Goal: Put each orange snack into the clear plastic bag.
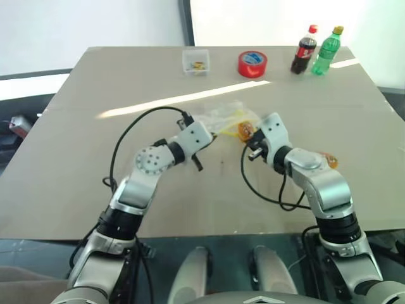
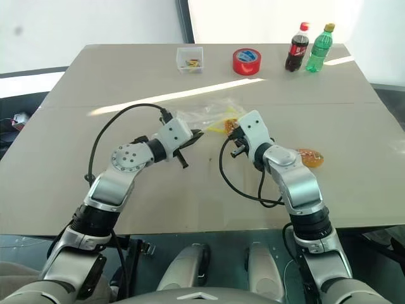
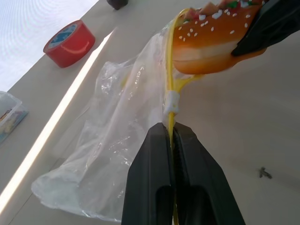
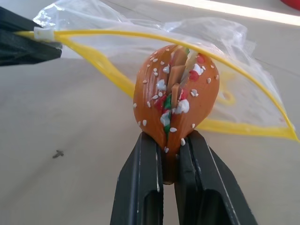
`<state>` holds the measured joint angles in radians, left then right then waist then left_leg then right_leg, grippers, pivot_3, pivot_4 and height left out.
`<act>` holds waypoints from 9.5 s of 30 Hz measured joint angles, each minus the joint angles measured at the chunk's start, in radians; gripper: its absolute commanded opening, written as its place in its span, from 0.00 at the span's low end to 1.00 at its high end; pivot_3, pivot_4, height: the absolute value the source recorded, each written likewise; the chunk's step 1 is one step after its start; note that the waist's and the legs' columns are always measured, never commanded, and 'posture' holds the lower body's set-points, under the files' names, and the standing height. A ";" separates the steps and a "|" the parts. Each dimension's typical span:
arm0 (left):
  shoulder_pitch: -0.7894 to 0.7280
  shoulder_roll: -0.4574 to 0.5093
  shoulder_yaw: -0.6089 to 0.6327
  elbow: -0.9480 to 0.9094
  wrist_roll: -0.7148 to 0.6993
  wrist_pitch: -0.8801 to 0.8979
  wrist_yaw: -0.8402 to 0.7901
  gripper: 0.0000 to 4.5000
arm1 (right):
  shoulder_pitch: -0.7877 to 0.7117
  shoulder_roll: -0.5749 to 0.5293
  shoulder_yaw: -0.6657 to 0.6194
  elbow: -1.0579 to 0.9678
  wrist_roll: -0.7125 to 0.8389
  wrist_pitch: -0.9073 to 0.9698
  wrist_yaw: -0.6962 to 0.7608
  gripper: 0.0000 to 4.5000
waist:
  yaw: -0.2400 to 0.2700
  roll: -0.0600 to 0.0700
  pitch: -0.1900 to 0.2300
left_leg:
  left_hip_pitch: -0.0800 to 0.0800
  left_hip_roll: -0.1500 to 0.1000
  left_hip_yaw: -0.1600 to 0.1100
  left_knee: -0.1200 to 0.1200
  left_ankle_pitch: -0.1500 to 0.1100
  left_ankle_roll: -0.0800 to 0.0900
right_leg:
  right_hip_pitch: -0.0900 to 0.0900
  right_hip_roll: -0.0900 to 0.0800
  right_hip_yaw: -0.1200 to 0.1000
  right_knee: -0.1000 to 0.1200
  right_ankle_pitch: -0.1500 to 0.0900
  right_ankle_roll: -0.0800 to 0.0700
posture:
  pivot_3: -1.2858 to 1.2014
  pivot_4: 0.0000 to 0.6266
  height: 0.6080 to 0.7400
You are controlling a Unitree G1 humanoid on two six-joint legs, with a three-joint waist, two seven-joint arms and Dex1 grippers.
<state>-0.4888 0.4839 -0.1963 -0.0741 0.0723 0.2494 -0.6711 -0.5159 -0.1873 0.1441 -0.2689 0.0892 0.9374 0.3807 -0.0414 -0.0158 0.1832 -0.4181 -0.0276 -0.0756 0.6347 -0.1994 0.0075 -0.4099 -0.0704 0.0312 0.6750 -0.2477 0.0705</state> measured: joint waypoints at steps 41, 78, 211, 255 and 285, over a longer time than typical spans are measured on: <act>0.019 -0.122 0.082 -0.014 -0.181 0.115 0.045 0.00 | -0.059 -0.306 -0.121 -0.075 0.324 0.134 0.243 0.74 | 0.005 0.000 0.000 | -0.003 0.000 -0.001 0.000 0.000 0.000 | 0.000 -0.001 -0.002 -0.003 0.000 0.000 | 0.52 0.24 1.00; -0.018 -0.135 0.077 0.065 -0.173 0.113 0.080 0.00 | 0.026 -0.839 0.012 0.423 0.045 -0.396 0.762 0.07 | 0.028 0.000 0.000 | 0.001 0.001 0.000 0.001 0.000 0.000 | 0.011 -0.001 -0.008 -0.015 0.000 0.000 | 0.52 0.24 1.00; -0.047 -0.089 0.063 -0.101 -0.317 0.122 0.043 0.00 | -0.387 -0.599 0.068 0.447 -0.226 -0.792 0.629 0.01 | 0.024 0.002 0.002 | 0.002 -0.002 -0.005 -0.001 0.000 0.000 | 0.011 -0.002 -0.008 -0.015 0.000 0.000 | 0.52 0.24 1.00; -0.205 -0.014 -0.125 0.038 0.081 -0.174 -0.087 0.00 | -0.324 -0.498 0.230 0.130 -0.284 -0.794 0.661 0.53 | 0.027 0.002 0.002 | 0.000 -0.002 -0.003 -0.001 0.000 0.000 | 0.011 -0.002 -0.010 -0.015 0.000 0.000 | 0.52 0.24 1.00; -0.195 -0.015 -0.121 0.038 0.081 -0.168 -0.091 0.00 | -0.319 -0.487 0.229 0.110 -0.298 -0.769 0.658 0.01 | 0.027 0.002 0.002 | 0.000 -0.002 -0.003 0.000 0.000 0.000 | 0.011 -0.002 -0.010 -0.015 0.000 0.000 | 0.52 0.24 1.00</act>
<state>-0.6842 0.4685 -0.3172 -0.0363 0.1528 0.0815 -0.7622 -0.8346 -0.6741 0.3730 -0.1585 -0.2090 0.1688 1.0389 -0.0147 -0.0139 0.1851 -0.4181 -0.0291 -0.0786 0.6344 -0.1997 0.0078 -0.3988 -0.0719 0.0209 0.6604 -0.2475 0.0708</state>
